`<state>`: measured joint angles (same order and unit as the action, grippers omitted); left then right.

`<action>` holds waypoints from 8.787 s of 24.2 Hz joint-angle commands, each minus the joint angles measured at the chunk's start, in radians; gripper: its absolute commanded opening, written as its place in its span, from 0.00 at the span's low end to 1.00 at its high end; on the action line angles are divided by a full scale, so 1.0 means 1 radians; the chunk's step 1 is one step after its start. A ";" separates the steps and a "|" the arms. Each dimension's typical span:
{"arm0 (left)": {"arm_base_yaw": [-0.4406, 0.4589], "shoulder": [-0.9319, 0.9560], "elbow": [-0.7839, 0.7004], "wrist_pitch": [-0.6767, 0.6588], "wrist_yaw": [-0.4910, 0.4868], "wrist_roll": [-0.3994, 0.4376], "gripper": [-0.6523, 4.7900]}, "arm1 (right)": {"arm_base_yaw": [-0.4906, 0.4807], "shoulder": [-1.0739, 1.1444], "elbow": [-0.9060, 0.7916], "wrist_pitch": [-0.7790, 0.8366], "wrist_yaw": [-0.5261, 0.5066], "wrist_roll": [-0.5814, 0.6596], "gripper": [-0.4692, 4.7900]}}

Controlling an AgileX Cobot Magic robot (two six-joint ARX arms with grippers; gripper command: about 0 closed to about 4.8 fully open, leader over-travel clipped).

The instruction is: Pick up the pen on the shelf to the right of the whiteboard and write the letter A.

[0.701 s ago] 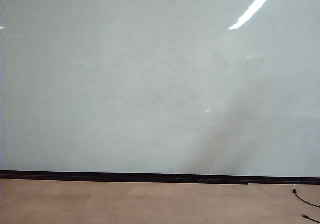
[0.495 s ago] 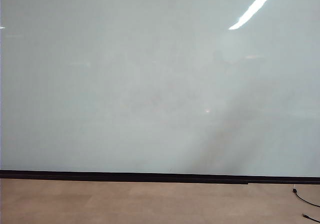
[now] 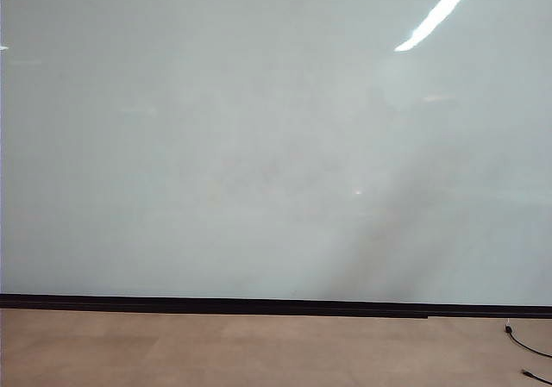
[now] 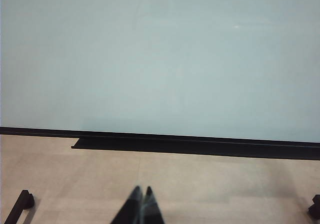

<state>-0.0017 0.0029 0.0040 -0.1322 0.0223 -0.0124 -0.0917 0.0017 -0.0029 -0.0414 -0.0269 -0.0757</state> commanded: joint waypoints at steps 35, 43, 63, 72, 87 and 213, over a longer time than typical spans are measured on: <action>0.000 0.000 0.003 0.006 0.000 0.005 0.11 | -0.002 0.045 0.102 -0.036 0.365 0.000 0.88; 0.000 0.000 0.003 0.006 0.000 0.005 0.11 | -0.089 0.429 0.219 0.225 0.207 -0.034 0.92; 0.000 0.000 0.003 0.006 0.000 0.005 0.11 | -0.484 0.993 0.217 0.814 -0.418 -0.058 0.93; 0.000 0.000 0.003 0.006 0.000 0.005 0.11 | -0.512 1.334 0.218 1.241 -0.437 0.054 0.93; 0.000 0.000 0.003 0.006 0.000 0.004 0.11 | -0.510 1.759 0.378 1.456 -0.547 0.123 0.90; 0.000 0.000 0.003 0.006 0.000 0.005 0.11 | -0.444 1.964 0.649 1.459 -0.580 0.100 0.08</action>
<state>-0.0017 0.0029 0.0040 -0.1322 0.0223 -0.0124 -0.5350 1.9778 0.6434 1.4052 -0.6052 0.0299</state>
